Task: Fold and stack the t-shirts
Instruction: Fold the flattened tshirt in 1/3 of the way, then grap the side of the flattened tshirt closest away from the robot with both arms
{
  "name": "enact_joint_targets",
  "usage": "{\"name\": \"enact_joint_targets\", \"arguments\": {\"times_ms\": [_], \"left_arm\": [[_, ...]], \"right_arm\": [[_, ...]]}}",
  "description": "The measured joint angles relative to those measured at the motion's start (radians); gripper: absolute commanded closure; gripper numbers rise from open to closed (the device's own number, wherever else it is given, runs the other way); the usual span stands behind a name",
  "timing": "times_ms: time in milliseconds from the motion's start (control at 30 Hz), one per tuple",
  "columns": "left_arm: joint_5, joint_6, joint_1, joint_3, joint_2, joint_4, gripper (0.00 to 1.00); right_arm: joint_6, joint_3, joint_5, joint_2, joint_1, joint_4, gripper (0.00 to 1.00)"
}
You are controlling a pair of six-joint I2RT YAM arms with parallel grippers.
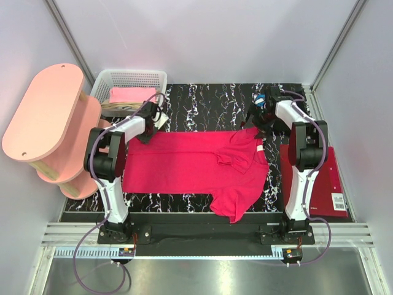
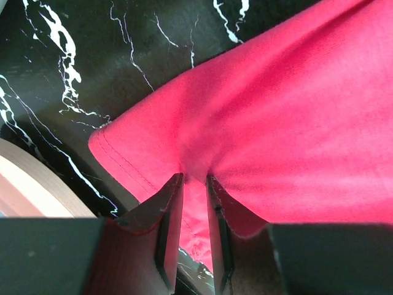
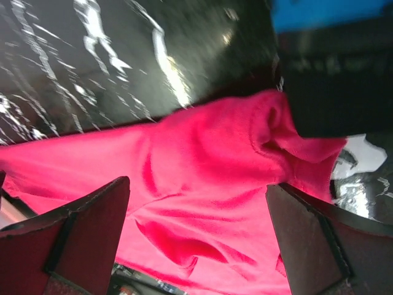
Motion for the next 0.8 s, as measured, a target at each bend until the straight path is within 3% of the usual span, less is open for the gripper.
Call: {"name": "enact_joint_targets", "arguments": {"times_ms": [133,267,400,467,567,700,800], "left_arm": [[0.01,-0.011,0.0,-0.001,-0.068,-0.022,0.7],[0.028,-0.01,0.0,-0.051,-0.303,-0.03,0.65],[0.075,0.006,-0.009,-0.199,-0.678,-0.034,0.63],[0.094,0.025,-0.027,-0.323,-0.892,-0.051,0.63],[0.111,0.046,-0.045,-0.504,-1.078,-0.065,0.63],[0.118,0.055,-0.045,-0.711,-1.116,-0.134,0.63],[0.13,0.055,-0.045,-0.768,-1.112,-0.182,0.63]], "right_arm": [[-0.035,0.027,0.035,-0.045,0.012,0.006,0.0],[-0.063,-0.022,0.124,-0.243,0.089,0.0,0.0],[-0.058,-0.173,0.229,-0.554,0.327,-0.002,0.0],[-0.023,-0.317,0.241,-0.734,0.505,0.006,0.0],[0.072,-0.544,0.245,-0.92,0.644,0.004,0.0],[0.232,-0.829,0.287,-1.033,0.719,-0.036,0.0],[0.331,-0.929,0.306,-1.066,0.768,-0.058,0.0]]}}
